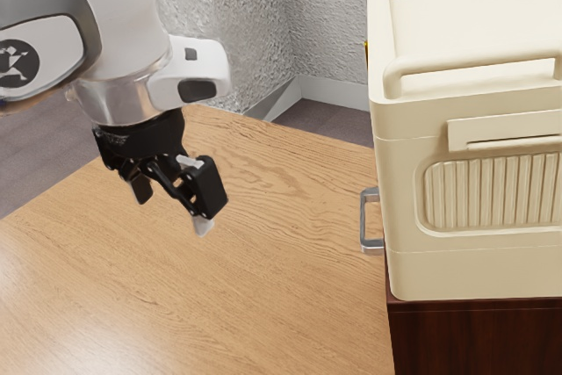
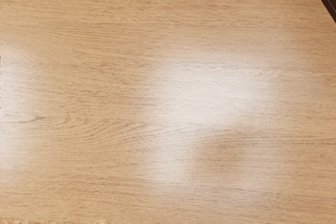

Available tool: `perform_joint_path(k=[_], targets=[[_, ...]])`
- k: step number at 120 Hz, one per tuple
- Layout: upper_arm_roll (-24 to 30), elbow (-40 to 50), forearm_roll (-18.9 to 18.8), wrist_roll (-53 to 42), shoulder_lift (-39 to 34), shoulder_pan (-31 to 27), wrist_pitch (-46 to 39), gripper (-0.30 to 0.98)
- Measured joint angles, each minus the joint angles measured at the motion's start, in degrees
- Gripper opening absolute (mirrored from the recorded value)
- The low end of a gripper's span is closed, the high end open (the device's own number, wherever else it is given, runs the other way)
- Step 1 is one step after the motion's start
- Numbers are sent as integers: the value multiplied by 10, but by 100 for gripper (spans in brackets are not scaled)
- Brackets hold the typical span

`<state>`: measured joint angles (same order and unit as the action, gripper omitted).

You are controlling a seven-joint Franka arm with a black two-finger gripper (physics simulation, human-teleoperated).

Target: Pull the drawer handle with one arm to open the drawer

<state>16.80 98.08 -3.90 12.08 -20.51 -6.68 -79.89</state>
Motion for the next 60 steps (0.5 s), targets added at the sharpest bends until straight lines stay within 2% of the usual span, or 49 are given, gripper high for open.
perform_joint_path(k=[30, 43, 60], targets=[[-3, 84, 9, 41, -22, -11, -85, 69], [-37, 84, 43, 85, -2, -14, -100, 69], [-42, 78, 77, 144, 11, -30, -116, 69]])
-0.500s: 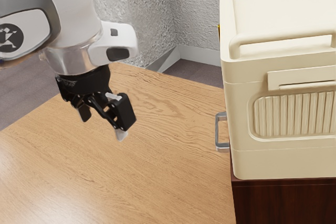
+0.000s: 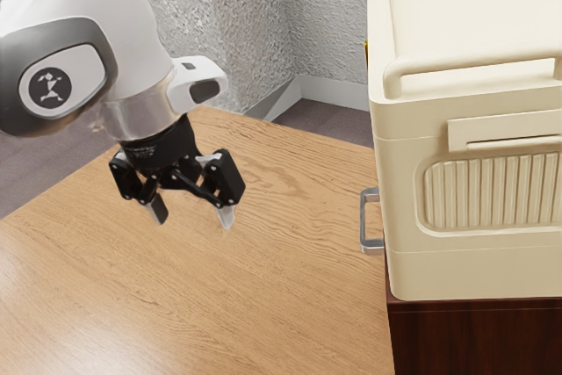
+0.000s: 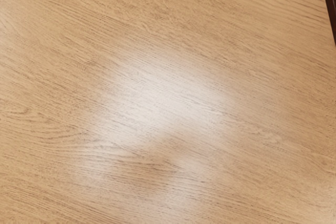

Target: Pull the drawer handle with one arm to open the drawer

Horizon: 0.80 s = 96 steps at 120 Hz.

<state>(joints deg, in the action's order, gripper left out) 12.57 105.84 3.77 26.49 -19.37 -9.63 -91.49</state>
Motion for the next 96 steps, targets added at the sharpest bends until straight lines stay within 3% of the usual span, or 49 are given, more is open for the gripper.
perform_joint_path(k=[36, 78, 96], targets=[[34, 37, 102, 88, 45, -4, -134, 69], [44, 121, 222, 125, 37, 2, -307, 69], [43, 139, 248, 119, 36, 14, -346, 69]])
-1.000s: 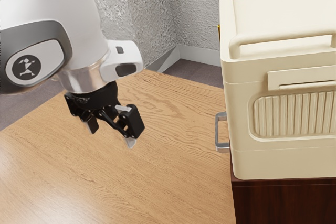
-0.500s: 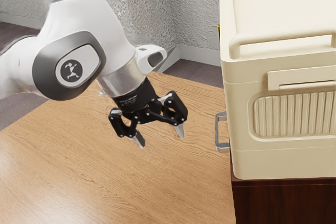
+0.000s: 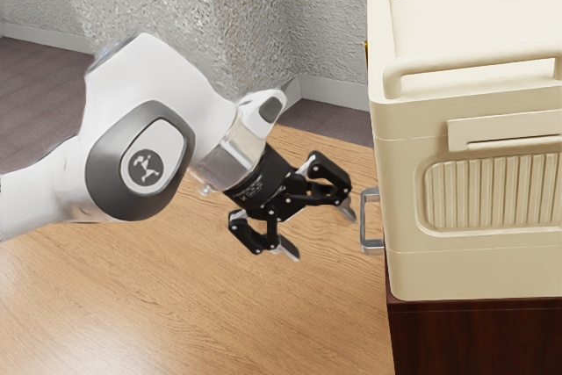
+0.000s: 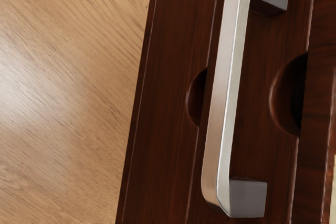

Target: Pull the drawer handle with one arm to open the drawer

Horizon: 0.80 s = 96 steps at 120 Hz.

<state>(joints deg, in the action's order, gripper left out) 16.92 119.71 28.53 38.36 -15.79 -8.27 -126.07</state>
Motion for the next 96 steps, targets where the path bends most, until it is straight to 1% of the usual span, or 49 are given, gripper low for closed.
perform_joint_path(k=[18, 50, 96], targets=[[0, 19, 8, -5, 0, 6, -20, 69], [0, 32, 11, -10, 5, 18, -46, 69], [-13, 54, 6, -14, -13, 18, -50, 69]])
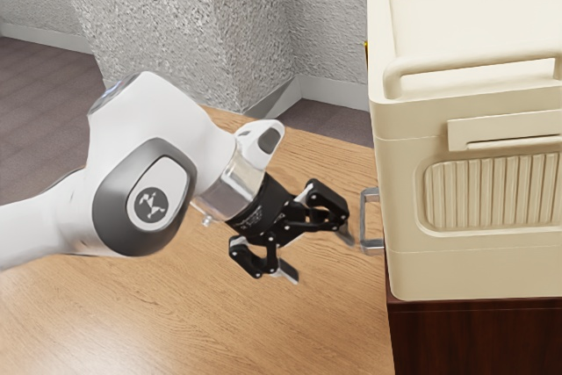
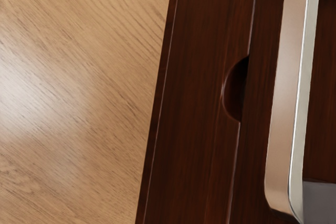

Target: Pull the drawer handle with one arm to open the drawer

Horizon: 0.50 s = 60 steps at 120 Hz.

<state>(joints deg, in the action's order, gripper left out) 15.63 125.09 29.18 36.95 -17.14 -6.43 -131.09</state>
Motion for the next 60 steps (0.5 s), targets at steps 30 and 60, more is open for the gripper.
perform_joint_path(k=[30, 60], targets=[[4, -23, -2, -2, 29, 0, -32, 69], [3, -60, -16, -5, 59, -5, -43, 69]])
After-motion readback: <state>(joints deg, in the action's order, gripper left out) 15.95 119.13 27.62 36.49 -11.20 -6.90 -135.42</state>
